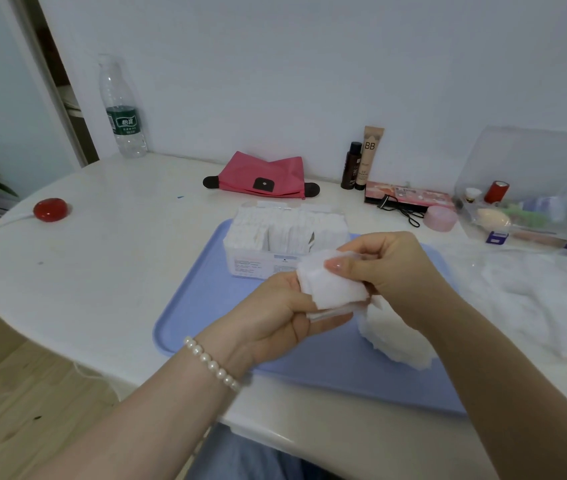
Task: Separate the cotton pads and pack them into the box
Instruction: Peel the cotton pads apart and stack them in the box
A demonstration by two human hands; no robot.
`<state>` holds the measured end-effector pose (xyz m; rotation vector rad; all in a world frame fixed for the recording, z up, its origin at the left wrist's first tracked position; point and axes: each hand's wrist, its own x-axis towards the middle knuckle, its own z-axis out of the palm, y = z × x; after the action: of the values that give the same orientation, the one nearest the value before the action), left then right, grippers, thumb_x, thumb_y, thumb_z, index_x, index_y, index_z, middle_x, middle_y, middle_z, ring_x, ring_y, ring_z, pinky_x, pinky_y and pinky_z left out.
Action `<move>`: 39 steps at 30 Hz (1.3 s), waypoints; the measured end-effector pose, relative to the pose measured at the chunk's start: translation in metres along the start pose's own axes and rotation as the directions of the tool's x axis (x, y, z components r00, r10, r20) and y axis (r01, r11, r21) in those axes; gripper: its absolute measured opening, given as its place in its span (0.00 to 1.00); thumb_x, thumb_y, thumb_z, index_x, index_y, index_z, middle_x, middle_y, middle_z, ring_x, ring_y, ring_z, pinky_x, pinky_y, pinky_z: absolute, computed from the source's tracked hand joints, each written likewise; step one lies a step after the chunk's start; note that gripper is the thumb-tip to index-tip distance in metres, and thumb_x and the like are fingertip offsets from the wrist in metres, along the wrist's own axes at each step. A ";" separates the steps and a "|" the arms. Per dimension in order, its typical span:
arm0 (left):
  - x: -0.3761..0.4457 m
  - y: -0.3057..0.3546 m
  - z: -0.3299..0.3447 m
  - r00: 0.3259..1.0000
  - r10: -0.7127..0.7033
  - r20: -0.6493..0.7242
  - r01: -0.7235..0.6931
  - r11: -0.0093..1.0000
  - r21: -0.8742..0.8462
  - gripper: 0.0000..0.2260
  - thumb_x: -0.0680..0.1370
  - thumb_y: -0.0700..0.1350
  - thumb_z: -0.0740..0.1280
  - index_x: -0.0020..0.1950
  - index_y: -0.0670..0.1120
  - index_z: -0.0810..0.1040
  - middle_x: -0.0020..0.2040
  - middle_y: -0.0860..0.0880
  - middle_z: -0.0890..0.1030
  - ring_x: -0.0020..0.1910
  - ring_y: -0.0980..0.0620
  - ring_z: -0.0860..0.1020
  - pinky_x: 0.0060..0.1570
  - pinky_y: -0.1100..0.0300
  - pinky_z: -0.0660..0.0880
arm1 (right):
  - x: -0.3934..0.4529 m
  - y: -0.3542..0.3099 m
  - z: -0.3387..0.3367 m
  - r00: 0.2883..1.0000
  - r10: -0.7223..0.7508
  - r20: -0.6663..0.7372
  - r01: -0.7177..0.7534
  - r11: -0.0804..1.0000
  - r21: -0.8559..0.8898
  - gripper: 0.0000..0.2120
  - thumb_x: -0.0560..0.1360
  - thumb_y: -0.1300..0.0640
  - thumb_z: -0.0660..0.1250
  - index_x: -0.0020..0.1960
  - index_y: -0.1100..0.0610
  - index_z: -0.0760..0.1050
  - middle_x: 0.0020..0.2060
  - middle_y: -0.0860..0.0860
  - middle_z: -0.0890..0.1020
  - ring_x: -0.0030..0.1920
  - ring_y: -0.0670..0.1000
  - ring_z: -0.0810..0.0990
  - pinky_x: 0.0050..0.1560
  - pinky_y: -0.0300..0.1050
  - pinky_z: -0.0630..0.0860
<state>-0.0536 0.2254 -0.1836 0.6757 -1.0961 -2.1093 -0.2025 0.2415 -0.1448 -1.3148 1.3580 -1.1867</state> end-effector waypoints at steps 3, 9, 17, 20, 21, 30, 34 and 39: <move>-0.003 0.003 -0.004 0.997 -0.022 0.075 0.028 0.997 -0.077 0.20 0.70 0.27 0.61 0.60 0.38 0.75 0.54 0.40 0.82 0.52 0.45 0.82 0.52 0.54 0.79 | 0.001 -0.001 -0.006 0.999 0.045 0.025 -0.048 0.987 0.150 0.01 0.69 0.67 0.70 0.38 0.64 0.78 0.30 0.54 0.82 0.29 0.49 0.80 0.25 0.38 0.75; -0.003 0.002 -0.006 0.992 -0.065 0.109 0.082 0.983 -0.164 0.17 0.76 0.40 0.62 0.65 0.40 0.72 0.61 0.39 0.78 0.55 0.42 0.79 0.54 0.50 0.77 | 0.002 0.003 -0.015 0.997 0.039 0.066 -0.047 0.992 0.118 0.02 0.68 0.64 0.69 0.39 0.63 0.78 0.31 0.54 0.82 0.31 0.50 0.81 0.28 0.40 0.77; 0.002 0.004 -0.009 0.998 -0.050 0.028 0.054 0.984 -0.169 0.19 0.75 0.36 0.57 0.66 0.38 0.71 0.63 0.39 0.76 0.60 0.40 0.75 0.59 0.46 0.72 | 0.004 0.008 -0.028 0.986 0.130 0.101 -0.158 0.921 0.356 0.05 0.70 0.59 0.65 0.43 0.61 0.76 0.30 0.51 0.81 0.28 0.45 0.79 0.25 0.35 0.74; 0.004 0.005 -0.008 0.998 -0.063 -0.032 0.059 0.993 -0.106 0.18 0.75 0.28 0.53 0.61 0.36 0.74 0.55 0.39 0.80 0.51 0.43 0.79 0.52 0.50 0.76 | 0.006 0.013 -0.030 0.978 0.180 0.105 -0.207 0.904 0.374 0.05 0.74 0.61 0.62 0.45 0.61 0.76 0.30 0.52 0.82 0.28 0.46 0.79 0.25 0.35 0.74; 0.004 0.005 -0.007 0.996 -0.060 -0.062 0.056 0.996 -0.069 0.18 0.75 0.27 0.53 0.57 0.37 0.76 0.49 0.41 0.81 0.45 0.46 0.80 0.48 0.53 0.77 | 0.007 0.014 -0.031 0.977 0.181 0.115 -0.212 0.897 0.387 0.05 0.73 0.61 0.63 0.45 0.61 0.76 0.30 0.52 0.82 0.29 0.46 0.80 0.26 0.35 0.74; 0.010 0.002 -0.004 0.990 -0.020 -0.140 0.002 0.992 -0.127 0.12 0.74 0.28 0.54 0.49 0.40 0.74 0.33 0.46 0.78 0.26 0.54 0.74 0.29 0.63 0.72 | 0.002 0.010 -0.021 0.965 0.093 0.244 -0.197 0.871 0.449 0.10 0.69 0.57 0.62 0.46 0.60 0.76 0.35 0.54 0.84 0.33 0.48 0.82 0.32 0.39 0.78; 0.013 -0.003 0.007 0.991 0.021 -0.131 -0.019 1.000 0.016 0.12 0.75 0.31 0.57 0.47 0.44 0.77 0.36 0.49 0.78 0.33 0.55 0.75 0.36 0.63 0.72 | -0.001 0.009 -0.010 0.945 0.077 0.317 -0.219 0.870 0.442 0.14 0.71 0.57 0.62 0.51 0.65 0.75 0.42 0.59 0.84 0.40 0.55 0.84 0.40 0.47 0.82; 0.012 -0.002 0.004 0.963 0.130 -0.235 -0.128 0.991 0.023 0.11 0.74 0.27 0.60 0.50 0.35 0.79 0.45 0.40 0.82 0.45 0.46 0.80 0.48 0.60 0.79 | -0.001 0.011 -0.008 0.945 0.084 0.316 -0.231 0.856 0.462 0.15 0.71 0.58 0.63 0.53 0.65 0.75 0.49 0.63 0.83 0.46 0.58 0.84 0.45 0.50 0.82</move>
<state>-0.0649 0.2194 -0.1849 0.8127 -0.9885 -1.8612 -0.2117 0.2424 -0.1547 -0.9360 0.8546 -1.0856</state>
